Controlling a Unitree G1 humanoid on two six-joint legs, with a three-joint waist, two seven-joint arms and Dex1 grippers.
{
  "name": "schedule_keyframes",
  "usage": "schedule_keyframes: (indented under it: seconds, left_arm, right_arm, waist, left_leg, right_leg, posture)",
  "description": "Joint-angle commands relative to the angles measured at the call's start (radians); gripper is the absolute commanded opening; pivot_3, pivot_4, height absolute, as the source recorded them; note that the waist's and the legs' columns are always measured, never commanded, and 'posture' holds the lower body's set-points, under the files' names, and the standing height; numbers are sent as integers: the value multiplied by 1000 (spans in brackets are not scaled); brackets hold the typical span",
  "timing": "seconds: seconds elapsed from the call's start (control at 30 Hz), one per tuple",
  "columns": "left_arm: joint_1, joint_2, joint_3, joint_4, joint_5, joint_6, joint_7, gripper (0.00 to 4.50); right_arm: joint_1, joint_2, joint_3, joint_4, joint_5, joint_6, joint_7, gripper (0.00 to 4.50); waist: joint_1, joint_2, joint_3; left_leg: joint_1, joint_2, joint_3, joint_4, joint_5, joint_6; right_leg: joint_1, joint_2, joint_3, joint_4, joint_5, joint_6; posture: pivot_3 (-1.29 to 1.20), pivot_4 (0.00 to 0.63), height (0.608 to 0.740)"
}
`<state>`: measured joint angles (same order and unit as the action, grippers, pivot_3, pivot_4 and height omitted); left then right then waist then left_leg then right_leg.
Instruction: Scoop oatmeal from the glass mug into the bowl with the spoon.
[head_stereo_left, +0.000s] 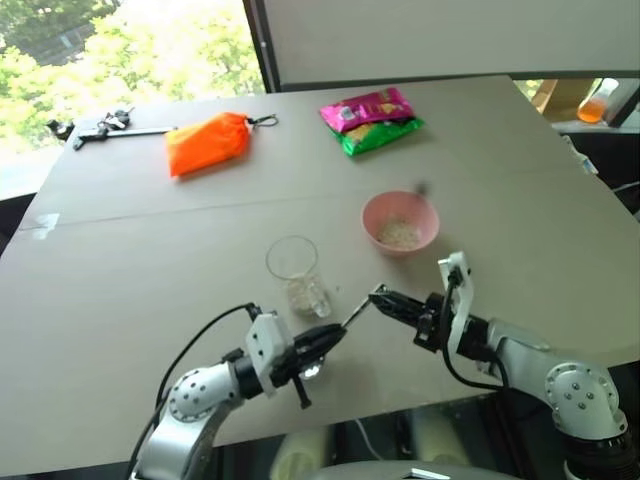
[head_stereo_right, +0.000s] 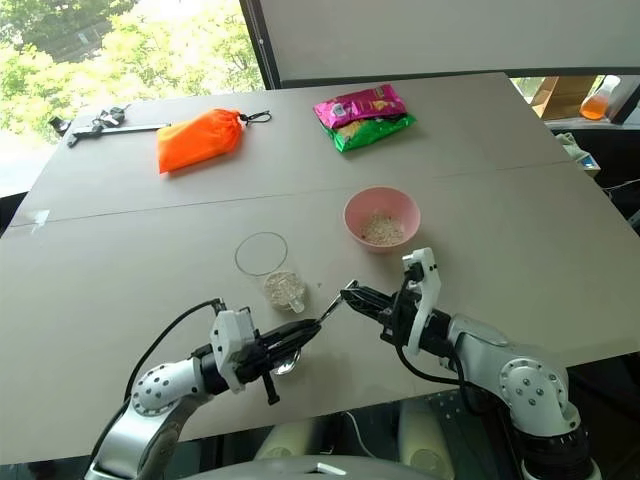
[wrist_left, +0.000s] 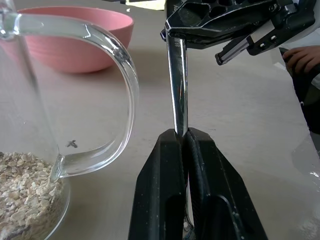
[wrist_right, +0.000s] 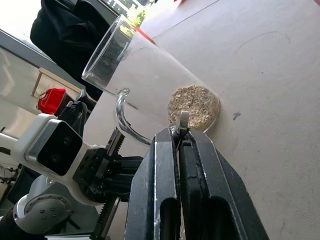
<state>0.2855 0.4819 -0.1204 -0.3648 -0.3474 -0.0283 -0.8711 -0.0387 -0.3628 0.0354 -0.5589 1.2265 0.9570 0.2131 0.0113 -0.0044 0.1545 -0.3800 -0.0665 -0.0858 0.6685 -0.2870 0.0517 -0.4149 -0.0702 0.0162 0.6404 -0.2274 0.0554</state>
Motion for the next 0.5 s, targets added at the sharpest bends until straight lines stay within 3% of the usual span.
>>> schedule_keyframes:
  seconds: [0.03,0.2,0.27,0.33,0.43,0.5]
  left_arm:
    - [17,9,10,-70,-73,50,-4,0]
    - [14,8,31,-81,-79,57,17,1857]
    - [21,3,51,-93,-63,37,41,2218]
    - [42,4,80,-117,-58,20,61,2939]
    - [71,4,117,-154,-75,26,85,4378]
    - [72,-1,120,-163,-67,27,97,4449]
  right_arm:
    - [10,-1,-1,-7,14,-6,11,63]
    - [17,-6,-4,1,20,-7,26,0]
    - [24,-15,-11,3,28,-4,40,0]
    - [34,-32,-30,6,46,-1,56,0]
    - [47,-68,-63,19,69,-1,86,0]
    - [50,-88,-78,34,71,-3,102,0]
  waist:
    - [0,0,0]
    - [0,0,0]
    - [0,0,0]
    - [0,0,0]
    - [0,0,0]
    - [2,0,0]
  left_leg:
    - [0,0,0,0,0,0]
    - [0,0,0,0,0,0]
    - [0,0,0,0,0,0]
    - [0,0,0,0,0,0]
    - [0,0,0,0,0,0]
    - [0,0,0,0,0,0]
  right_leg:
    - [0,0,0,0,0,0]
    - [0,0,0,0,0,0]
    - [0,0,0,0,0,0]
    - [0,0,0,0,0,0]
    - [0,0,1,0,0,0]
    - [0,0,1,0,0,0]
  posture:
    - [0,150,740]
    - [0,150,740]
    - [0,150,740]
    - [0,150,740]
    - [0,150,740]
    - [0,150,740]
